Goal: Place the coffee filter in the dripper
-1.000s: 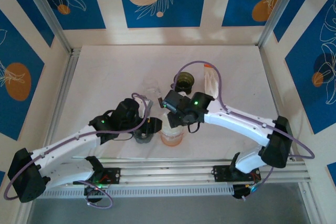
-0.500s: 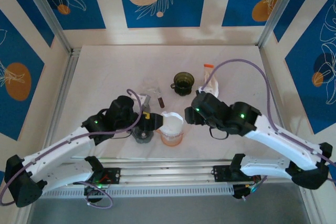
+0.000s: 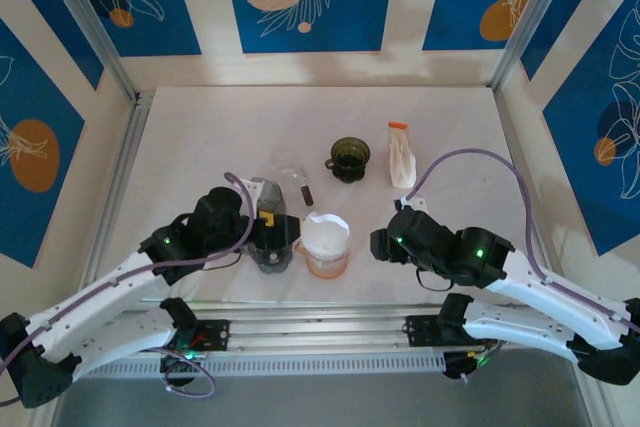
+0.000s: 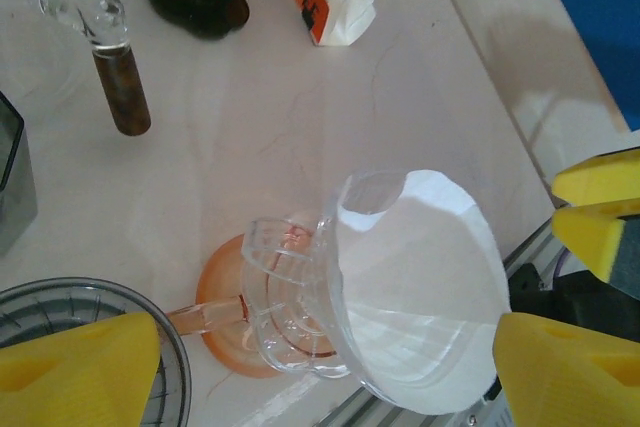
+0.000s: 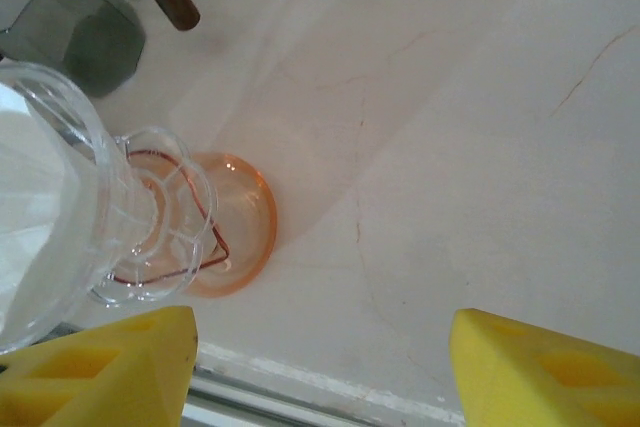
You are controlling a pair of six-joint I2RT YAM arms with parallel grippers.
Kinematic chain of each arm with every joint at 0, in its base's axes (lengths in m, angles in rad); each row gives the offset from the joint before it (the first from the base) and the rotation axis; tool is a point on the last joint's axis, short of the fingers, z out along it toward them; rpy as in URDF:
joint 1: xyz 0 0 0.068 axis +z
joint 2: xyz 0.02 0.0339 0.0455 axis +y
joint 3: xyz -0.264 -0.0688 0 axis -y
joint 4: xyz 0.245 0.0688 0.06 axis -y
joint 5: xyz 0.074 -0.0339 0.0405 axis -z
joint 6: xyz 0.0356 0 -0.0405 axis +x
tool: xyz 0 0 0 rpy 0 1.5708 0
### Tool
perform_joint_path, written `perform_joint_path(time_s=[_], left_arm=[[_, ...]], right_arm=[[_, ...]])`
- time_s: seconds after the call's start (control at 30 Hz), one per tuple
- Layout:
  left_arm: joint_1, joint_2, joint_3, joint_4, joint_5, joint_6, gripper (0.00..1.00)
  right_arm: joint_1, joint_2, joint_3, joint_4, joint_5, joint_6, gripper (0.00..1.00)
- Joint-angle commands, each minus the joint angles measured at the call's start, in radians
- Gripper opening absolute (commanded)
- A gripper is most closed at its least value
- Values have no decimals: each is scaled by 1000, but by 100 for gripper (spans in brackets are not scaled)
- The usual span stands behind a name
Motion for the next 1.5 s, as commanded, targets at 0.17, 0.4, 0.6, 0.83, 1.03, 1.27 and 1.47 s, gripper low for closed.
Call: perform_joint_path(time_s=[0.17, 0.4, 0.6, 0.83, 1.03, 1.27, 1.47], left_arm=[[-7, 55, -9, 2, 57, 10, 78], [-8, 99, 4, 23, 92, 13, 71], [-7, 121, 11, 17, 92, 25, 71], [-7, 132, 1, 23, 90, 37, 69], [-7, 139, -2, 36, 97, 36, 70], [-7, 137, 3, 43, 95, 38, 72], [-7, 146, -3, 56, 106, 40, 73]], right_arm=[[9, 67, 107, 108, -140, -160, 68], [3, 369, 314, 16, -166, -272, 55], [-11, 523, 434, -68, -138, -302, 68], [-35, 609, 426, -65, -219, -320, 67], [-48, 690, 426, -49, -250, -332, 62], [-55, 751, 416, -43, -253, -333, 58], [-59, 789, 397, -28, -247, -326, 57]])
